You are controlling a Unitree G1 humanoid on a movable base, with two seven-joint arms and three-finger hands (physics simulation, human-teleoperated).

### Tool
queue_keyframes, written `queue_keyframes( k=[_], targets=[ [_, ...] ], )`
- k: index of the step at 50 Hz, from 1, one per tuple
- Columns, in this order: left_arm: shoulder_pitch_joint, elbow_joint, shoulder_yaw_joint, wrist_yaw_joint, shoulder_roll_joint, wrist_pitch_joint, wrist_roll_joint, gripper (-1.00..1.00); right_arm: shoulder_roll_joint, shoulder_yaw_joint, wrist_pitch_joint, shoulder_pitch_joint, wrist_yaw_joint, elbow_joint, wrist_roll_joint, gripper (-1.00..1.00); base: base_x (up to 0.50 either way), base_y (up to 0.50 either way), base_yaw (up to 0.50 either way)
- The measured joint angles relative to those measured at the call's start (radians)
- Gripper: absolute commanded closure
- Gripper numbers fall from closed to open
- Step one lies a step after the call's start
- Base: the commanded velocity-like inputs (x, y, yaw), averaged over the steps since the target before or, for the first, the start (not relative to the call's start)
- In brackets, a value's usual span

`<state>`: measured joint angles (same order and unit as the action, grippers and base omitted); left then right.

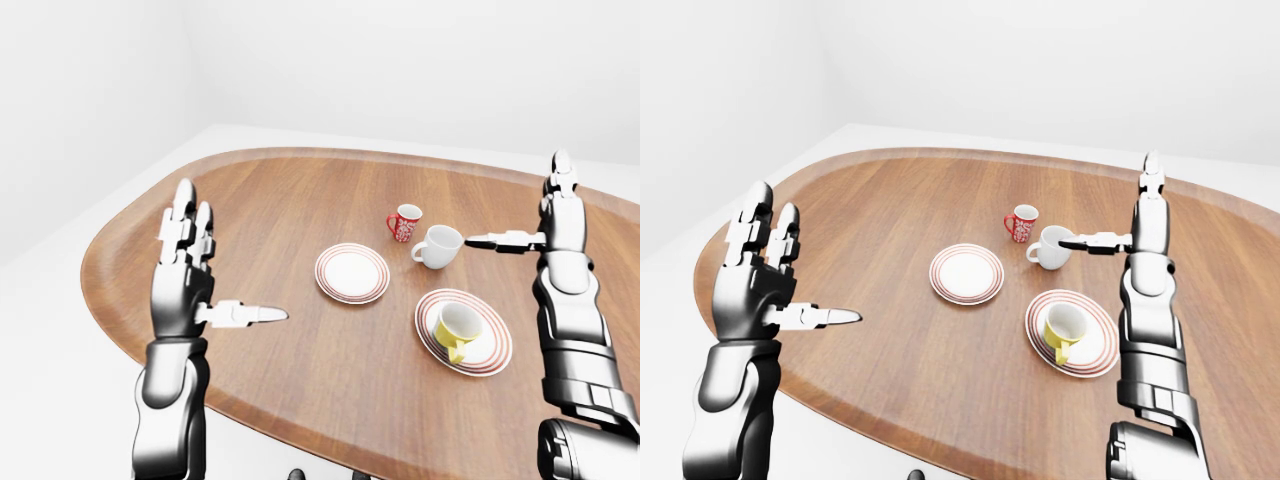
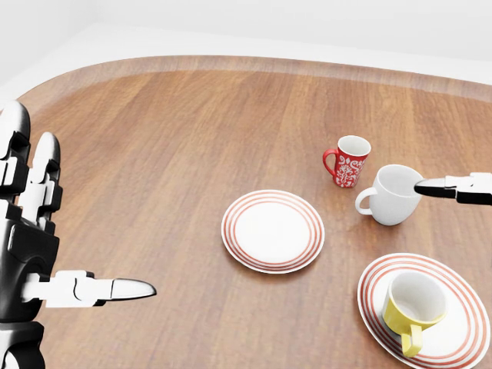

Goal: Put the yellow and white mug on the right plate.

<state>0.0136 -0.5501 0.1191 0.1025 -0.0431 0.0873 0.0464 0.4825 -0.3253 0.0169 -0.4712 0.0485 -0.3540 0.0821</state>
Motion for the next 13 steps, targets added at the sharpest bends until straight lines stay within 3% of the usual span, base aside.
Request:
queue_keyframes(
  k=[10,13],
  targets=[
    [0.003,-0.003,-0.003,0.001,0.001,0.000,-0.001,-1.00,-0.023,-0.037,-0.104,0.053,-0.032,0.250,-0.014,-1.00,0.00,0.00,0.00],
    [0.004,-0.005,-0.004,0.001,0.002,0.000,-0.001,-1.00,-0.034,-0.046,-0.104,0.071,-0.042,0.329,-0.021,-1.00,0.00,0.00,0.00]
  ],
)
